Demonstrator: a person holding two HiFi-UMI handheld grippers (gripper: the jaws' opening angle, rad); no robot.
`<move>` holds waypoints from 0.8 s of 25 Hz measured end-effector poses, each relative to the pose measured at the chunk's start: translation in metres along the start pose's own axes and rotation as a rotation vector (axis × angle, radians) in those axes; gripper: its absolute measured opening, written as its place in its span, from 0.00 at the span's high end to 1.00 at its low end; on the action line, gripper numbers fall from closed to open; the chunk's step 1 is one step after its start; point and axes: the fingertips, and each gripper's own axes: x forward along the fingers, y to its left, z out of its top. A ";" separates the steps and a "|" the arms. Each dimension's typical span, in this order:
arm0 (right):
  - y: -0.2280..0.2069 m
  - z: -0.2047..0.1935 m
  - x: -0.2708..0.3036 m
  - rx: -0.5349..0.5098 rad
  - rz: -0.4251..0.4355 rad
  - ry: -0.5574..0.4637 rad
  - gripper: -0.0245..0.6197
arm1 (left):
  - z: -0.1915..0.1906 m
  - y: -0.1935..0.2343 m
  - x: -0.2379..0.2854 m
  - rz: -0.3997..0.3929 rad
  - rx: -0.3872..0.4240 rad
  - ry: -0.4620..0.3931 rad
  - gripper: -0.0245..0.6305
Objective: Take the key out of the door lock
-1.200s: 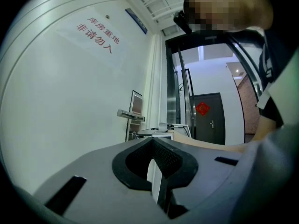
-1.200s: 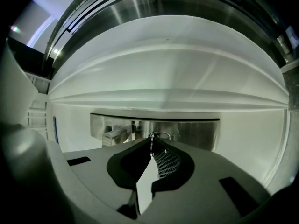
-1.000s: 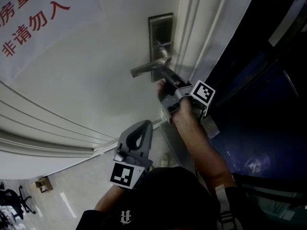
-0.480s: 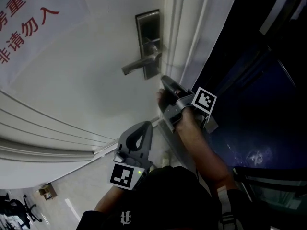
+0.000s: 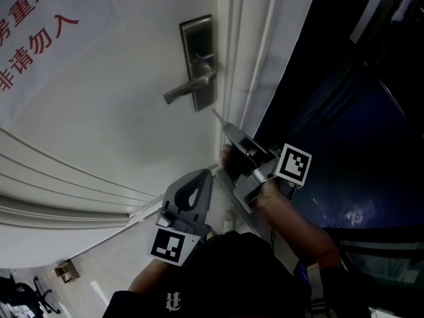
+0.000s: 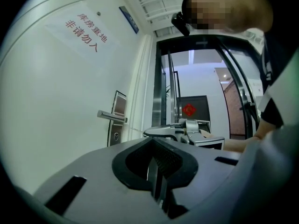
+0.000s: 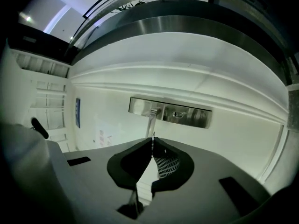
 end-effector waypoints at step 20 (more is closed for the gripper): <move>0.010 -0.014 -0.029 0.032 0.046 0.018 0.93 | 0.010 -0.011 0.003 -0.030 0.026 -0.016 0.95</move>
